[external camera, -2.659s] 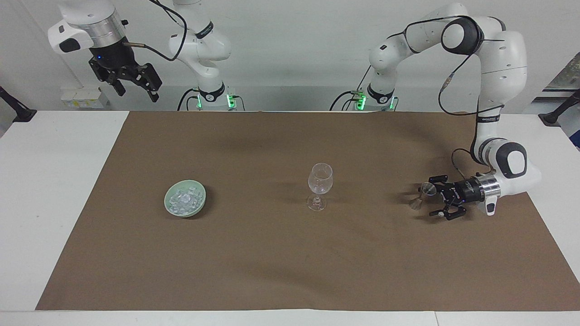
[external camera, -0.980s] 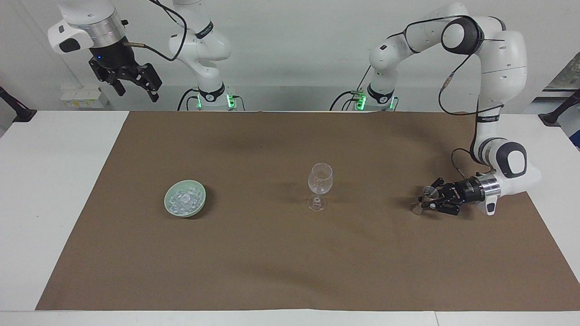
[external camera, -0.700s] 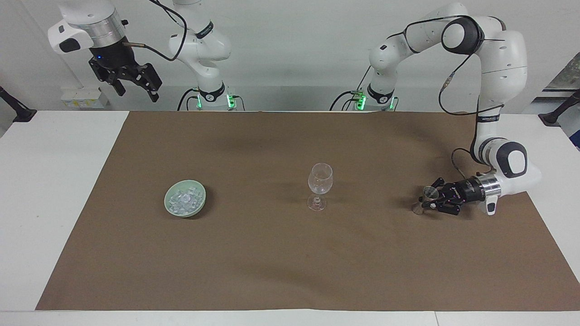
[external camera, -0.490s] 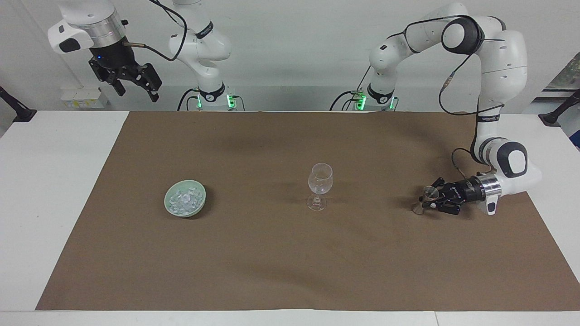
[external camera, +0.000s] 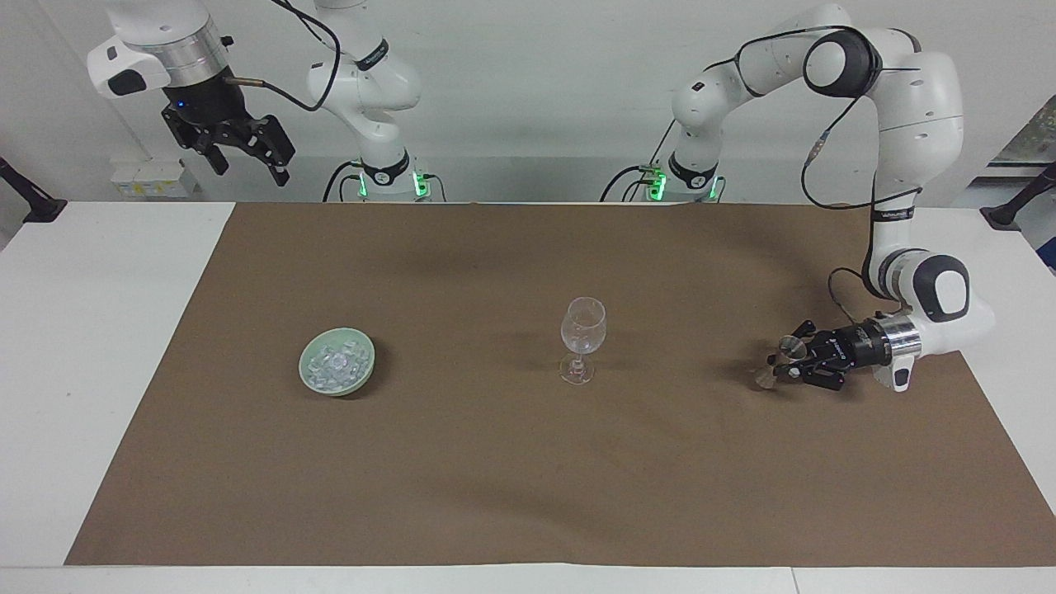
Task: Pour wine and add ice with both arms
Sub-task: 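Lift the silver cup with the left gripper toward the glass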
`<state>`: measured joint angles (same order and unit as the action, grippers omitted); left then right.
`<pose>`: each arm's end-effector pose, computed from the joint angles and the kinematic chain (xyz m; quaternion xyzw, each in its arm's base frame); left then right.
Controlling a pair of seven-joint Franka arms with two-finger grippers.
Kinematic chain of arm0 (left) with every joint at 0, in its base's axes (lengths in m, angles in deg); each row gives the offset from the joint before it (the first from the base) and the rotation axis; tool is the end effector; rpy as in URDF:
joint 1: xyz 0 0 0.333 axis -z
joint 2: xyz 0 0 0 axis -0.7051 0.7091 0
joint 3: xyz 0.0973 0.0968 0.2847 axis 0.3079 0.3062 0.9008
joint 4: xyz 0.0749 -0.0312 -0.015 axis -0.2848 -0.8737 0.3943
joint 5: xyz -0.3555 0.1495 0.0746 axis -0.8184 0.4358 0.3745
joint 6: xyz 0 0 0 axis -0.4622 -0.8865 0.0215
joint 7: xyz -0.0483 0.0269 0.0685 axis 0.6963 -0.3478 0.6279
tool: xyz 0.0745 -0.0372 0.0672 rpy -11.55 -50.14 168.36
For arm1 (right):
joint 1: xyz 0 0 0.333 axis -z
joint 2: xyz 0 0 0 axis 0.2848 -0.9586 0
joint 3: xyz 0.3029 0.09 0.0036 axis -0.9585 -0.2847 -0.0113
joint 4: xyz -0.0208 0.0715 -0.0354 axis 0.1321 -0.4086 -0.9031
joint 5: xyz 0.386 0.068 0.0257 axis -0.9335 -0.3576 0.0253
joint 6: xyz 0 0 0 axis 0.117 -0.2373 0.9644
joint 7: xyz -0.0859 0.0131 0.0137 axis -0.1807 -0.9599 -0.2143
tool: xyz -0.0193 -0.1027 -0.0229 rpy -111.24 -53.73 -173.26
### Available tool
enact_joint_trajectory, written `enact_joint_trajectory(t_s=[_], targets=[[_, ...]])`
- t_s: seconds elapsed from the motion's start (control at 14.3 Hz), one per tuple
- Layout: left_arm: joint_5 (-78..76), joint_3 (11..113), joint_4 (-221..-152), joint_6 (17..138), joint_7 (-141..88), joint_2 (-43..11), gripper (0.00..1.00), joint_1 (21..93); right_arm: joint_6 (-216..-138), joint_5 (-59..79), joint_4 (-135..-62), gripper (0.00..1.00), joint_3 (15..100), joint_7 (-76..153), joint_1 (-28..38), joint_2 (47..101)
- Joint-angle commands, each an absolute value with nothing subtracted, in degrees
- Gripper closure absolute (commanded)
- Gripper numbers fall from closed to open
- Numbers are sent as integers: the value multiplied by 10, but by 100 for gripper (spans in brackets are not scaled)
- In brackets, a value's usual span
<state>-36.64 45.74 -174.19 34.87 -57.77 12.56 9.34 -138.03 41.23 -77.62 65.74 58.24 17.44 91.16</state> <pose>0.6264 0.1165 0.2500 0.5408 0.5708 -0.4163 0.4564 0.5214 -0.0201 0.6847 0.9924 -0.1210 -0.0191 0.0062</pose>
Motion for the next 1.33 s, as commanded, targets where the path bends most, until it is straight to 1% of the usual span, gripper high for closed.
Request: enact_joint_trajectory(t_s=[0.0, 0.42, 0.7, 1.26], targets=[[-381, 457, -1732, 333, -602, 124, 100, 93, -1378, 408, -781, 0, 655, 570, 180, 919], [-378, 456, -1723, 338, -619, 100, 100, 109, -1378, 408, -782, 0, 655, 570, 180, 920], [-376, 456, -1723, 354, -656, 57, 100, 130, -1378, 408, -781, 0, 655, 570, 180, 919], [-383, 451, -1740, 372, -722, -9, 100, 164, -1378, 408, -782, 0, 655, 570, 180, 920]])
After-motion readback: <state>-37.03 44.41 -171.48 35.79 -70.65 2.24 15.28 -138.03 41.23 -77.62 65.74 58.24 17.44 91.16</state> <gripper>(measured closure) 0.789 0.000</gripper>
